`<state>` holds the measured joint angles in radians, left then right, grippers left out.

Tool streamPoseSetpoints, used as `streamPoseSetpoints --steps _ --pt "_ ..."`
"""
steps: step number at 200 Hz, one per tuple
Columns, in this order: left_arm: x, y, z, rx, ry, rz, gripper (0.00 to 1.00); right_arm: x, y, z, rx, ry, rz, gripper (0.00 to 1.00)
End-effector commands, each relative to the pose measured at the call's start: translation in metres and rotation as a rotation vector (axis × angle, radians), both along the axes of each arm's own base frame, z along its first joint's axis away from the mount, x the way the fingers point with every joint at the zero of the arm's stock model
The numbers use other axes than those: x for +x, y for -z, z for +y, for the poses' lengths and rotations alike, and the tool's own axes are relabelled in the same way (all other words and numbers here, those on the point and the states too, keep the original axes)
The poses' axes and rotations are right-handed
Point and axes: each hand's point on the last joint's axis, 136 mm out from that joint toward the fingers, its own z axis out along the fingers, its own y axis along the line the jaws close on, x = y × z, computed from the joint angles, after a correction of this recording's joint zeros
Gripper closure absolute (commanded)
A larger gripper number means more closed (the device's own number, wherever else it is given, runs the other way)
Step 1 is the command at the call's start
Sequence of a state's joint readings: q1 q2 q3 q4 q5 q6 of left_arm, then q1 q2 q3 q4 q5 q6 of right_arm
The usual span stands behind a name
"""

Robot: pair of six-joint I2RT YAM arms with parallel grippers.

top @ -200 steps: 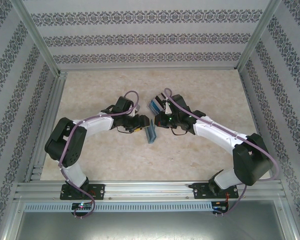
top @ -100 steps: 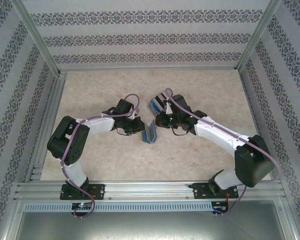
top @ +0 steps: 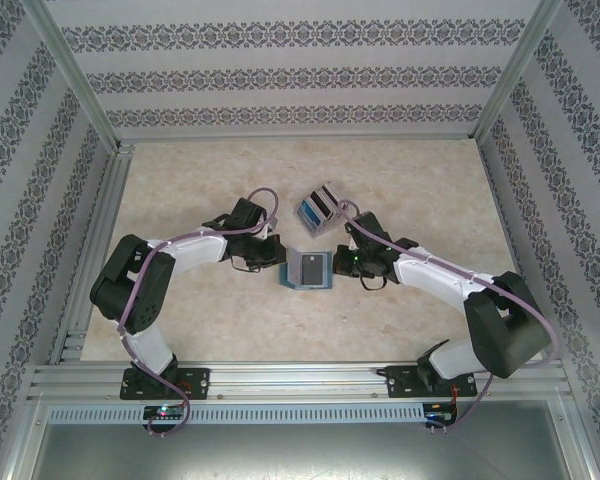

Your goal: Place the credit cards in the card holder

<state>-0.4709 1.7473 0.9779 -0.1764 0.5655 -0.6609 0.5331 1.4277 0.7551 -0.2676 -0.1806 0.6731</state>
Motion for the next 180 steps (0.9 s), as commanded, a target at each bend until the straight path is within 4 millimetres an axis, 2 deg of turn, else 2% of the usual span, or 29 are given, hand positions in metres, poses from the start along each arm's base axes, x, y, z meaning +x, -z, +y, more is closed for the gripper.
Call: streamPoseSetpoints --steps 1,40,49,64,76,96,130,149,180 --pt "-0.003 0.006 0.014 0.059 -0.005 -0.013 0.93 -0.006 0.018 -0.018 -0.066 0.016 0.017 0.96" --pt "-0.008 0.009 0.020 0.075 -0.008 -0.009 0.87 -0.005 0.023 -0.026 -0.070 0.033 0.022 0.93" --pt "-0.009 0.011 0.024 0.093 -0.012 -0.007 0.82 -0.004 0.022 -0.026 -0.068 0.033 0.022 0.93" --pt "-0.012 0.015 0.032 0.134 -0.017 -0.001 0.68 -0.002 0.019 -0.027 -0.067 0.034 0.015 0.92" --pt "-0.014 0.017 0.046 0.208 -0.033 -0.011 0.60 -0.001 0.018 -0.029 -0.069 0.035 0.013 0.90" --pt "-0.013 0.008 0.060 0.270 -0.056 -0.059 0.49 0.001 0.020 -0.033 -0.065 0.041 0.017 0.90" --pt "-0.009 -0.020 0.077 0.347 -0.080 -0.131 0.47 0.004 0.020 -0.041 -0.058 0.053 0.025 0.89" --pt "-0.005 -0.042 0.067 0.286 -0.069 -0.161 0.47 0.006 0.014 -0.041 -0.046 0.052 0.009 0.86" --pt "0.000 -0.069 0.031 0.076 -0.051 -0.153 0.47 0.009 0.003 -0.036 -0.022 0.038 -0.005 0.82"
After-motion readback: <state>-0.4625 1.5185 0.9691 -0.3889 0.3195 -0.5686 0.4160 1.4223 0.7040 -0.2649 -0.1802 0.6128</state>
